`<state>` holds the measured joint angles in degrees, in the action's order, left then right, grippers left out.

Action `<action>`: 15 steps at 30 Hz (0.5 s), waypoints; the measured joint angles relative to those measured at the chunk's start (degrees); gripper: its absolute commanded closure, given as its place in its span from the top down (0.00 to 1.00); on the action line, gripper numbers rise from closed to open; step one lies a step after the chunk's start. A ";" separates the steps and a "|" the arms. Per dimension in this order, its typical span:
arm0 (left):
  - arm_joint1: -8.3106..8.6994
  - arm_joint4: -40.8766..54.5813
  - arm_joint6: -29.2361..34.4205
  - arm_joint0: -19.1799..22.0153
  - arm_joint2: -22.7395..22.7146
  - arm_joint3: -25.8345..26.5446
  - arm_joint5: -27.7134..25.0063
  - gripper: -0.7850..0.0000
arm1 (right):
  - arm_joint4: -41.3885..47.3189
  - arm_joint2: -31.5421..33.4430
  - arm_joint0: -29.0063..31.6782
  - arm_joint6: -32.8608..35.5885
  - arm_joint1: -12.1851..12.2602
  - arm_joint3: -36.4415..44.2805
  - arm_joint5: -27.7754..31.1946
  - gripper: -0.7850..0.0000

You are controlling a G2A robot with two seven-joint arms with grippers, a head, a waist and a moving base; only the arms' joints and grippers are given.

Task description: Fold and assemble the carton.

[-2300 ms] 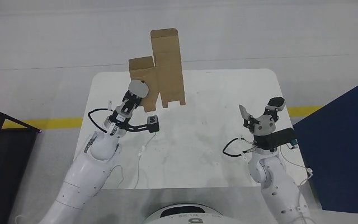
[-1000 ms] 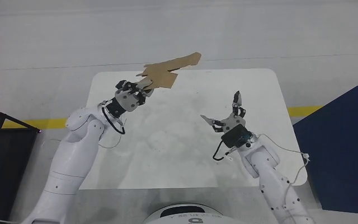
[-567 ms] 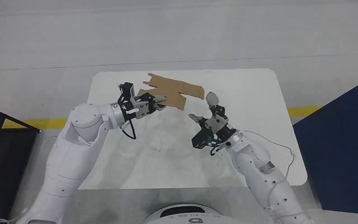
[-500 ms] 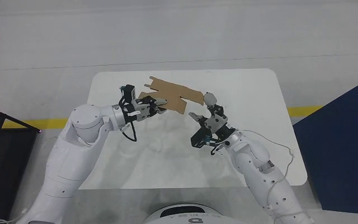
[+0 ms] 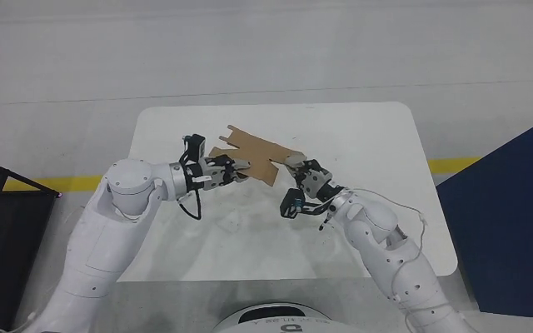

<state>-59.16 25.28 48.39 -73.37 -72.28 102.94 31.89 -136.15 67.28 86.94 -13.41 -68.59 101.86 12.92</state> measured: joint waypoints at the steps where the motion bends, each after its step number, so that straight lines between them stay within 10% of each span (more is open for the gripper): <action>1: 0.06 -0.31 0.00 -0.04 0.02 -0.08 -0.12 0.00 | -0.64 -0.31 -0.02 0.76 0.00 0.13 0.24 0.00; 4: 0.17 -0.56 0.00 -0.13 0.06 -0.22 -0.51 0.05 | -1.14 -1.19 -0.26 1.69 -0.03 0.19 1.42 0.00; 5: 0.20 -0.56 0.09 -0.13 0.08 -0.27 -0.63 0.41 | -1.15 -1.40 -0.39 1.89 -0.05 0.13 1.79 0.00; 6: 0.22 -0.51 0.16 -0.13 0.06 -0.30 -0.86 1.00 | -0.87 -1.58 -0.51 1.95 -0.07 0.05 2.08 0.00; 15: 0.30 9.70 1.93 -1.80 -6.11 -1.10 -11.45 1.00 | 19.39 1.27 -0.36 -5.29 -0.56 -2.41 3.40 0.00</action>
<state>-58.87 34.98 50.31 -75.18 -78.39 101.84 20.43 -116.75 68.55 86.58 -18.70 -69.15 99.45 16.32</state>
